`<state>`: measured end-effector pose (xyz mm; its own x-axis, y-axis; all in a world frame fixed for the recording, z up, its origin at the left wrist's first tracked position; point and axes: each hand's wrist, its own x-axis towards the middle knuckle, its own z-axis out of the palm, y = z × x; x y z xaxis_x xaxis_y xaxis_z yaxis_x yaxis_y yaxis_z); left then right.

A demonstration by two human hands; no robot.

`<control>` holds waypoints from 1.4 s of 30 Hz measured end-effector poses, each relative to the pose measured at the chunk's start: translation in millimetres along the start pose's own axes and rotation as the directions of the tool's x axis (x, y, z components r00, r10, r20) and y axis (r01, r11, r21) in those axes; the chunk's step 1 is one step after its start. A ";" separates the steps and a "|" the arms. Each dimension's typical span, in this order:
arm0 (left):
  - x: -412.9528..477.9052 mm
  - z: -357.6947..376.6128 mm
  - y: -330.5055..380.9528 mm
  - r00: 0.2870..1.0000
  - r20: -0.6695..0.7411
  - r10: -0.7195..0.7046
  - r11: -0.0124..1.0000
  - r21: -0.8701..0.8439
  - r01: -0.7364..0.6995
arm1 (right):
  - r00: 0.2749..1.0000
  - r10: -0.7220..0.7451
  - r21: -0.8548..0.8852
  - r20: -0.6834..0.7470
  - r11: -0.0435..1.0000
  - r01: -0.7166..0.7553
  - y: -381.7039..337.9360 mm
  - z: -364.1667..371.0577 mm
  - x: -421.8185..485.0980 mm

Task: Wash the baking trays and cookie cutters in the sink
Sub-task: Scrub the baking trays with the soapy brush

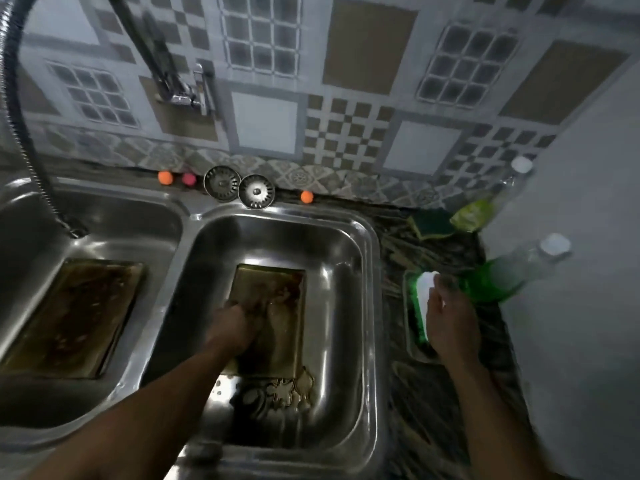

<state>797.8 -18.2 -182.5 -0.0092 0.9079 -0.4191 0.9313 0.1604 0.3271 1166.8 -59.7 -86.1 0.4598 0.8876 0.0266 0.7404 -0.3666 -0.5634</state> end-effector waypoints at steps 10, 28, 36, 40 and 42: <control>15.4 11.8 1.5 0.989 0.014 -0.149 0.988 0.053 0.148 | 0.994 0.056 -0.031 -0.089 0.998 -0.059 8.4 16.9 -12.2; 18.1 0.7 -32.3 0.966 -0.163 -0.202 0.978 0.019 0.207 | 0.990 0.068 -0.059 -0.126 0.995 -0.076 3.7 16.9 -9.1; 9.7 -3.1 -23.9 0.954 -0.231 -0.191 0.954 -0.274 0.125 | 0.991 0.106 -0.096 -0.079 0.989 -0.114 3.4 14.7 -7.1; 2.5 0.0 -23.0 0.975 -0.204 -0.085 0.869 -0.494 -0.027 | 0.992 0.086 -0.116 -0.092 0.989 -0.096 4.8 15.6 -7.3; 1.2 -0.1 -23.7 0.979 -0.205 0.011 0.857 -0.502 -0.115 | 0.992 0.090 -0.119 -0.091 0.988 -0.100 5.3 16.2 -7.3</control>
<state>775.7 -20.8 -190.7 -0.0731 0.9697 -0.2333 0.6163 0.2278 0.7538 1159.4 -63.5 -102.7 0.5671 0.8220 0.0513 0.7436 -0.4842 -0.4611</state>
